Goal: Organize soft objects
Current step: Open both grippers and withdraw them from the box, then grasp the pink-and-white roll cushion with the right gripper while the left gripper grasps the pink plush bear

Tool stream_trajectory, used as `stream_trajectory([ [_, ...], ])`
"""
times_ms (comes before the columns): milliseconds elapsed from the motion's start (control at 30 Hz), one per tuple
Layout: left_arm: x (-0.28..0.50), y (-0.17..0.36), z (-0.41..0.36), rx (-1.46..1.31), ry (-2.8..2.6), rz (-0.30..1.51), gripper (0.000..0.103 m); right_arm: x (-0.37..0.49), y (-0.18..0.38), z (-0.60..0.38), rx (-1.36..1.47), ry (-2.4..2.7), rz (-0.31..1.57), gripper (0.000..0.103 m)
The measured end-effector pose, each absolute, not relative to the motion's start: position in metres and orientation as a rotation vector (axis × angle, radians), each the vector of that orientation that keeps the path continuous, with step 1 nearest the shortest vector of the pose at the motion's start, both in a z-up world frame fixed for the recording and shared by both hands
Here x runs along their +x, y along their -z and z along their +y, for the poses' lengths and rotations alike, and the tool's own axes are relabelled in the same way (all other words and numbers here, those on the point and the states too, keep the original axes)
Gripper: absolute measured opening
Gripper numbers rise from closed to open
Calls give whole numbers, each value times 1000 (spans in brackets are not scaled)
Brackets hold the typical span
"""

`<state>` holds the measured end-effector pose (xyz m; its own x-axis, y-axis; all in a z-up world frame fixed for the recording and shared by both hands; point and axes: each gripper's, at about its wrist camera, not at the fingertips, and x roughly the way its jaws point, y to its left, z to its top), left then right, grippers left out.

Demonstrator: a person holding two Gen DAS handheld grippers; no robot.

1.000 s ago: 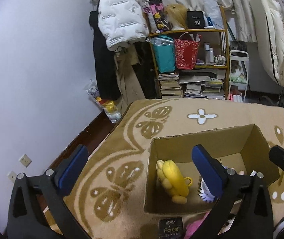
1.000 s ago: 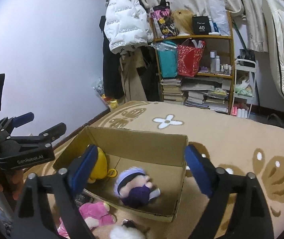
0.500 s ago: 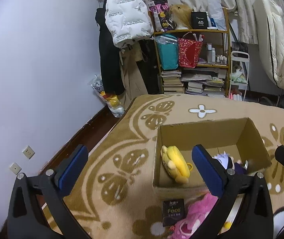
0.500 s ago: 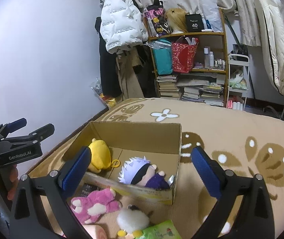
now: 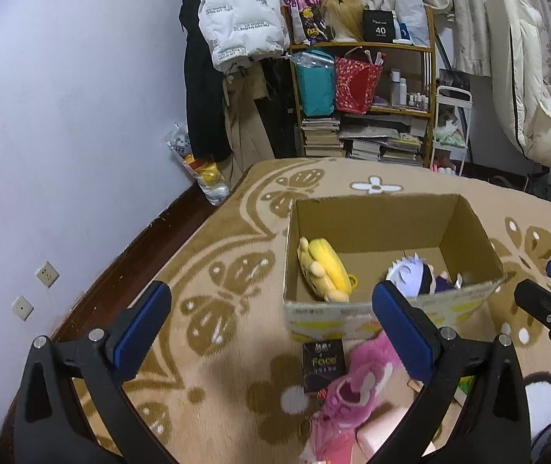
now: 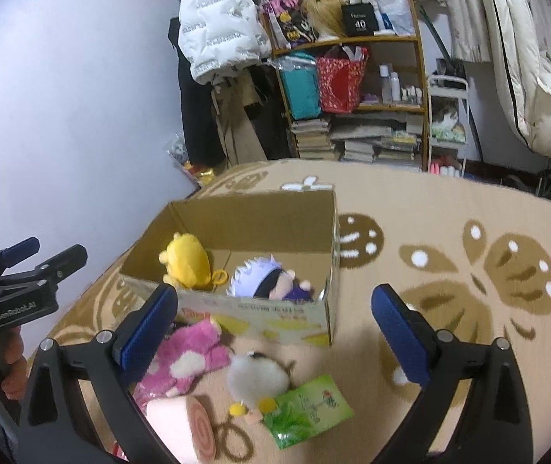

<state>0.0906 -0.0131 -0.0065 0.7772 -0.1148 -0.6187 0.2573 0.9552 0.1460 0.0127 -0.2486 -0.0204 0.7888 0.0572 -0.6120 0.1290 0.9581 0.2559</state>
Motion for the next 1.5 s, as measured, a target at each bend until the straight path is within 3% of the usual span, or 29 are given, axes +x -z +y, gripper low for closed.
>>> stream_trajectory([
  [767, 77, 51, -9, 215, 349, 851, 103, -3, 61, -193, 189, -56, 842, 103],
  [967, 84, 64, -7, 179, 374, 916, 103, 0, 74, -182, 155, -94, 899, 95],
  [1233, 92, 78, -10, 151, 409, 970, 103, 6, 86, -173, 148, -136, 922, 94],
  [1500, 94, 86, -21, 151, 470, 995, 97, 15, 95, -166, 171, -180, 948, 94],
])
